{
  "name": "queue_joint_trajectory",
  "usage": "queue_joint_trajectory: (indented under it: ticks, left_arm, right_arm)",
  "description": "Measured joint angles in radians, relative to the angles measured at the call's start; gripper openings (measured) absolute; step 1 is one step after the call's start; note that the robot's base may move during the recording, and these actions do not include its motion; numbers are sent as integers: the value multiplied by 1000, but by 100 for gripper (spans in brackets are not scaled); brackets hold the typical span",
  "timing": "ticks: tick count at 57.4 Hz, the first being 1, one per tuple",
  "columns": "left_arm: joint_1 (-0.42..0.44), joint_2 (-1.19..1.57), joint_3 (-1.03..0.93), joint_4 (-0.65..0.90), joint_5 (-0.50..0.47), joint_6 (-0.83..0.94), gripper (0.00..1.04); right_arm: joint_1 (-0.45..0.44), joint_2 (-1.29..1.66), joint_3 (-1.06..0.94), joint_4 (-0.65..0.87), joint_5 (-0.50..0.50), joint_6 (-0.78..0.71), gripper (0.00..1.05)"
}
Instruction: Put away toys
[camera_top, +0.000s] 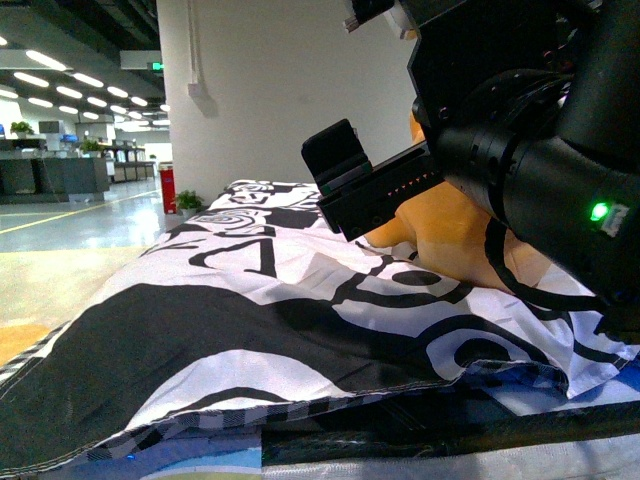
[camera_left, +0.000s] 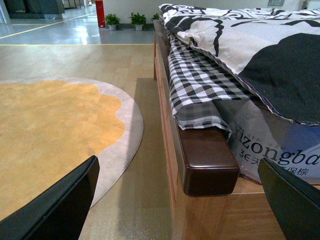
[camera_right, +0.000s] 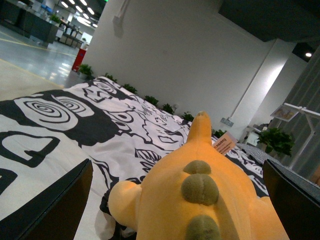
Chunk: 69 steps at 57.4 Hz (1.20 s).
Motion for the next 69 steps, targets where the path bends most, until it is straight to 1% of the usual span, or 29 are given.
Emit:
queue_joint_trajectory:
  ticks: [11, 25, 41, 51, 66, 69]
  left_arm:
    - [0, 0, 0, 0, 0, 0, 99]
    - [0, 0, 0, 0, 0, 0, 99]
    - [0, 0, 0, 0, 0, 0, 99]
    - [0, 0, 0, 0, 0, 0, 99]
    - [0, 0, 0, 0, 0, 0, 99]
    - [0, 0, 0, 0, 0, 0, 99]
  right_arm:
    - [-6, 68, 80, -67, 23, 16, 103]
    - [-48, 120, 165, -183, 38, 92, 103]
    - [-122, 138, 176, -254, 45, 171, 103]
    - [-174, 139, 173, -337, 50, 264, 103]
    - [-185, 119, 143, -356, 37, 321, 103]
    - [-182, 113, 139, -356, 37, 323, 96]
